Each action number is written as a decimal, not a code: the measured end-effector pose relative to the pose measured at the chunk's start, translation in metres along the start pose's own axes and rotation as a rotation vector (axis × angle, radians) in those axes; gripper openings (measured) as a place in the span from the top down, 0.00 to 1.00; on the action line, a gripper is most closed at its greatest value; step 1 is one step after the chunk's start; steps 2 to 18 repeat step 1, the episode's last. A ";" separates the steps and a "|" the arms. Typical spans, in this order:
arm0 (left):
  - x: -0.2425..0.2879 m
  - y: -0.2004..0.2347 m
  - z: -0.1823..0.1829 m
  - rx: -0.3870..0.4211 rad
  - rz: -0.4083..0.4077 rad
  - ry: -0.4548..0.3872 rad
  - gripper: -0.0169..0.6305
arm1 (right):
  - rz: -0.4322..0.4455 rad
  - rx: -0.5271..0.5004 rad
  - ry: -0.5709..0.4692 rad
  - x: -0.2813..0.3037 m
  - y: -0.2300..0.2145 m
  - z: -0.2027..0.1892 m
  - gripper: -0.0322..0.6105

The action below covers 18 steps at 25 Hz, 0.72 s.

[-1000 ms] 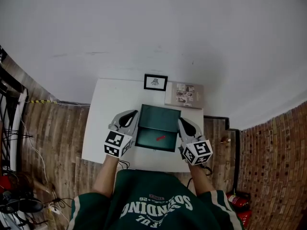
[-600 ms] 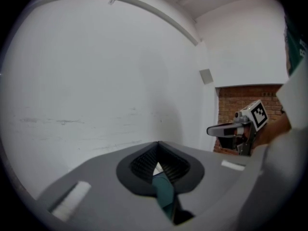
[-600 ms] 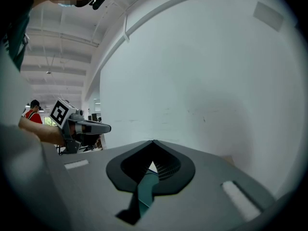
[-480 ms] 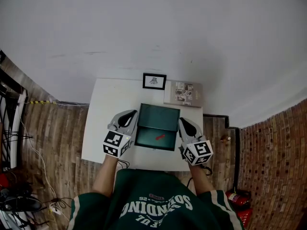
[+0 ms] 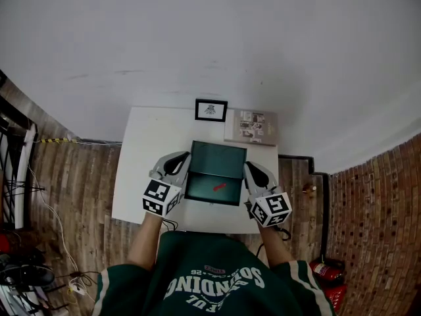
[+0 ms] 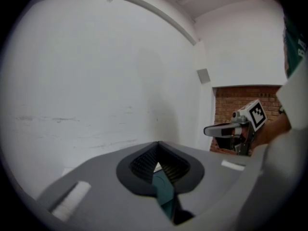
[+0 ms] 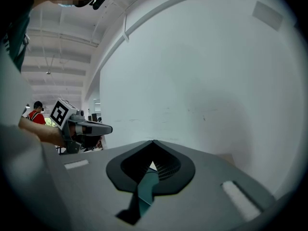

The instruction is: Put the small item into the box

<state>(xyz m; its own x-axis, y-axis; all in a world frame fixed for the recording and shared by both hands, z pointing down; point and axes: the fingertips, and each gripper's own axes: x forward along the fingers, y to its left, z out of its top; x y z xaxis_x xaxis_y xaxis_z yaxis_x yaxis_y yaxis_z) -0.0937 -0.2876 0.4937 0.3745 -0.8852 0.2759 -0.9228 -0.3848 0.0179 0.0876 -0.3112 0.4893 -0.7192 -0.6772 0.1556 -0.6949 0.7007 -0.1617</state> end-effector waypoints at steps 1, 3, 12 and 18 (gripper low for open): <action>0.000 0.000 -0.001 -0.001 -0.002 0.002 0.90 | 0.000 0.001 0.001 0.000 0.000 0.000 0.95; 0.000 0.000 -0.001 -0.001 -0.002 0.002 0.90 | 0.000 0.001 0.001 0.000 0.000 0.000 0.95; 0.000 0.000 -0.001 -0.001 -0.002 0.002 0.90 | 0.000 0.001 0.001 0.000 0.000 0.000 0.95; 0.000 0.000 -0.001 -0.001 -0.002 0.002 0.90 | 0.000 0.001 0.001 0.000 0.000 0.000 0.95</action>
